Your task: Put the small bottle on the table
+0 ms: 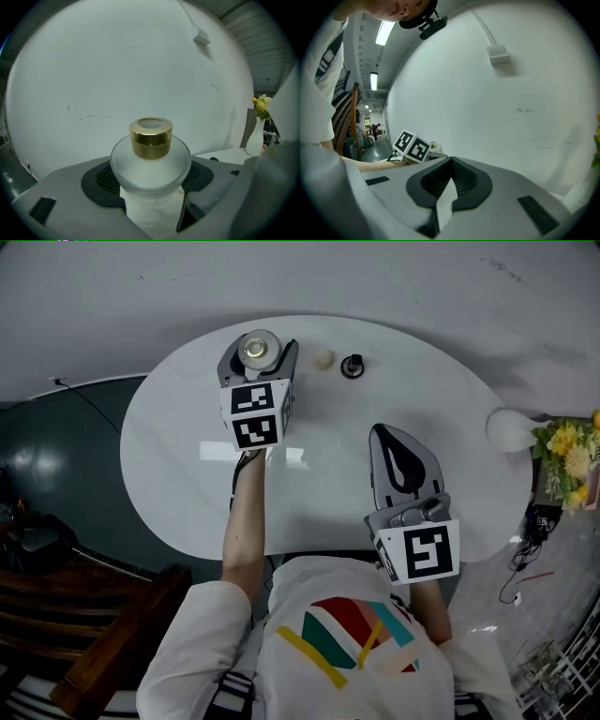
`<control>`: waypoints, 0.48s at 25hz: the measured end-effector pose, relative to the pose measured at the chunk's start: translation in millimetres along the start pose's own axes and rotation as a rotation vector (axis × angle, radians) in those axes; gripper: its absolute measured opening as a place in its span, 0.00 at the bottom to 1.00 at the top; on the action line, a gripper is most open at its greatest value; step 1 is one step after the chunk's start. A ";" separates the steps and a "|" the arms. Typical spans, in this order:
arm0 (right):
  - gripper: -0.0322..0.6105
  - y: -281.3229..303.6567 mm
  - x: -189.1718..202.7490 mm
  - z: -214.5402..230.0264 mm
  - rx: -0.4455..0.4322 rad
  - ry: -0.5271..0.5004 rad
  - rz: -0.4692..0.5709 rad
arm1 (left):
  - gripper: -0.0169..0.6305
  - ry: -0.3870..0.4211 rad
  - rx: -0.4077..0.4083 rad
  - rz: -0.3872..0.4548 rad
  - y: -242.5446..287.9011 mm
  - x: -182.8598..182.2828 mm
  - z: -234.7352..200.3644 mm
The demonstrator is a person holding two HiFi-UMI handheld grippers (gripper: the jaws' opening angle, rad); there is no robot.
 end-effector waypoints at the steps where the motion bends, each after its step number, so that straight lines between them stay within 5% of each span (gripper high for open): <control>1: 0.07 0.6 1.4 2.2 0.006 0.001 -0.006 | 0.56 0.000 0.001 -0.009 4.9 4.3 -0.9; 12: 0.07 1.8 25.2 18.8 0.047 0.018 -0.081 | 0.56 0.010 0.008 -0.092 36.8 41.4 -3.0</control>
Point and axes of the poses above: the fingertips, and each gripper's own axes: y forward along the fingers, z to its right, x out of its underside, the point moved 10 cm from there along -y, backward along the fingers, and after that the axes turned 6 degrees about z, right-handed, at the moved point
